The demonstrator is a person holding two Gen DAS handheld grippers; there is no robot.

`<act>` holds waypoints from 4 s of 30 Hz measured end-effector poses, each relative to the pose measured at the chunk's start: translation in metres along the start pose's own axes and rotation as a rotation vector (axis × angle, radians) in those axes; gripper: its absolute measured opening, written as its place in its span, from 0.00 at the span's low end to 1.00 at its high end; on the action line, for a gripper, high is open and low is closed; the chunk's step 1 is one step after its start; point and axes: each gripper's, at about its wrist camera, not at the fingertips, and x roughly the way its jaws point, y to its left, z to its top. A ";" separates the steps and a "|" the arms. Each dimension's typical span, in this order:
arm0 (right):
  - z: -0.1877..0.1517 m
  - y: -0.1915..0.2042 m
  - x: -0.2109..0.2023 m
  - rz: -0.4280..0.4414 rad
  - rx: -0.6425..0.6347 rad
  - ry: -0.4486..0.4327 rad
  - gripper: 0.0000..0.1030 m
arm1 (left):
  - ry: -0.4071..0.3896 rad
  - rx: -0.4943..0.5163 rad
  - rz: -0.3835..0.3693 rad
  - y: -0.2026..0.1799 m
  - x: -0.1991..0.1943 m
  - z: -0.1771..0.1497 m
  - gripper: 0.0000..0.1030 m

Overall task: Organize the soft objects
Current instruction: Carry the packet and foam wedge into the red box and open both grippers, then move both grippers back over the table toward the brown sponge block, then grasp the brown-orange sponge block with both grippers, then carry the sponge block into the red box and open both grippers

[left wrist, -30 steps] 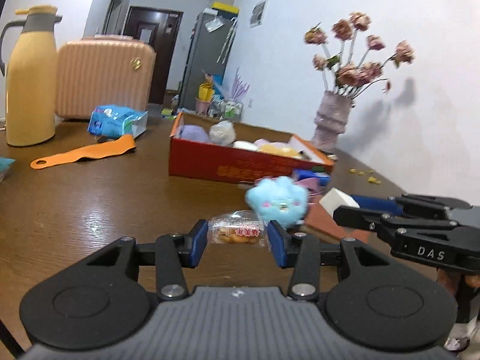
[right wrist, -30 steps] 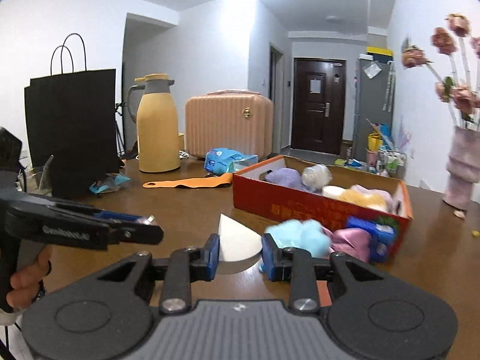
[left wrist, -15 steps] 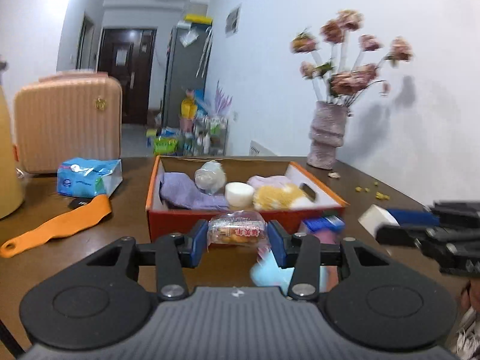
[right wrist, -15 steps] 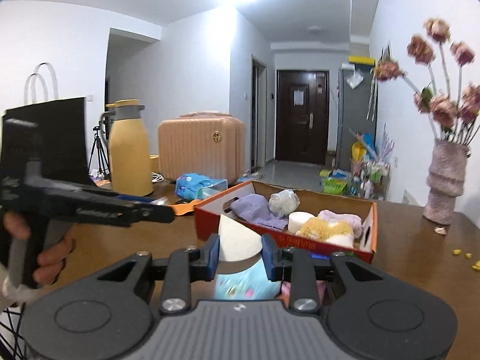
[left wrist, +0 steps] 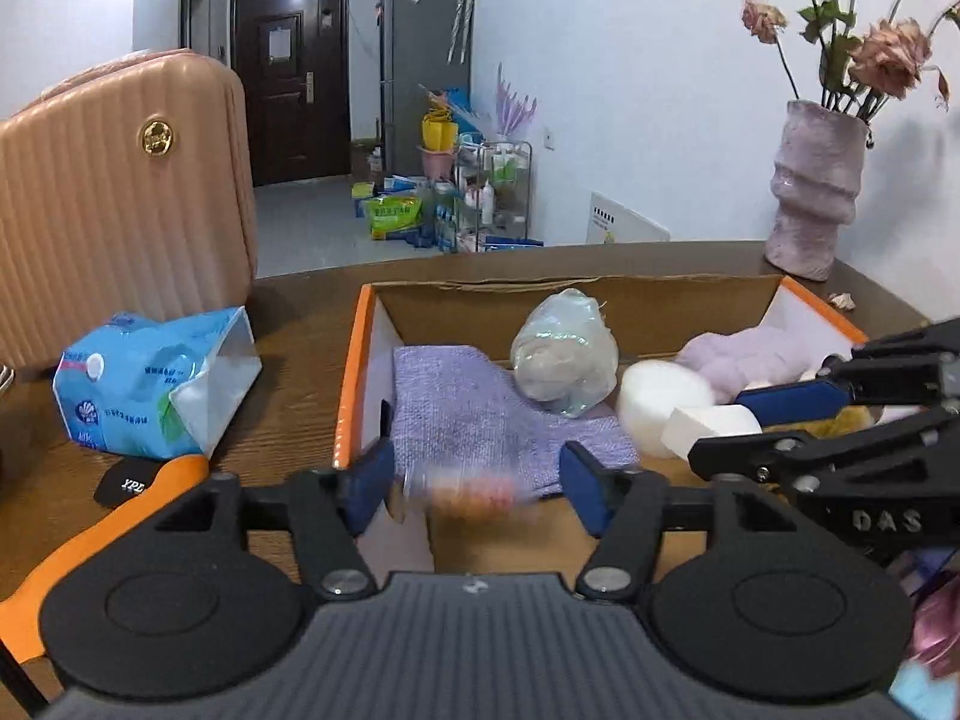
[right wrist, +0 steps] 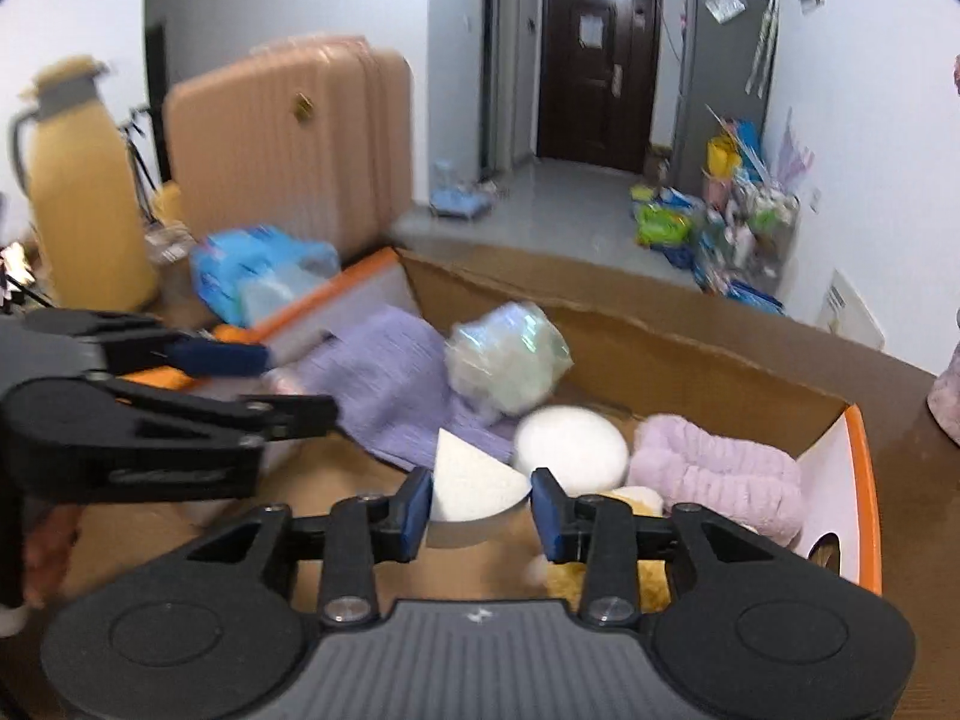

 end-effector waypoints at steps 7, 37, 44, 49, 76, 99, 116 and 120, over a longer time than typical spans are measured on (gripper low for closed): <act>-0.018 0.002 0.022 0.006 0.007 0.012 0.54 | -0.001 -0.007 -0.001 -0.001 -0.002 -0.001 0.68; -0.255 0.092 -0.264 -0.053 0.064 -0.331 0.78 | -0.168 -0.003 -0.017 -0.074 -0.288 -0.213 0.95; -0.262 0.098 -0.285 -0.049 0.041 -0.346 0.78 | -0.198 -0.011 -0.033 -0.082 -0.297 -0.201 0.95; -0.269 0.076 -0.270 -0.059 0.133 -0.321 0.78 | -0.158 -0.024 -0.079 -0.089 -0.278 -0.203 0.95; -0.185 0.055 -0.173 0.347 0.125 -0.169 0.54 | -0.079 -0.294 -0.364 -0.020 -0.231 -0.191 0.70; -0.203 0.085 -0.176 0.369 0.276 -0.138 0.28 | 0.002 -0.574 -0.303 0.001 -0.247 -0.212 0.57; -0.035 0.047 -0.149 0.235 0.228 -0.340 0.28 | -0.126 -0.488 -0.369 0.045 -0.132 -0.011 0.31; -0.003 0.024 -0.085 0.221 0.267 -0.225 0.28 | -0.043 -0.425 -0.278 0.046 -0.071 0.009 0.31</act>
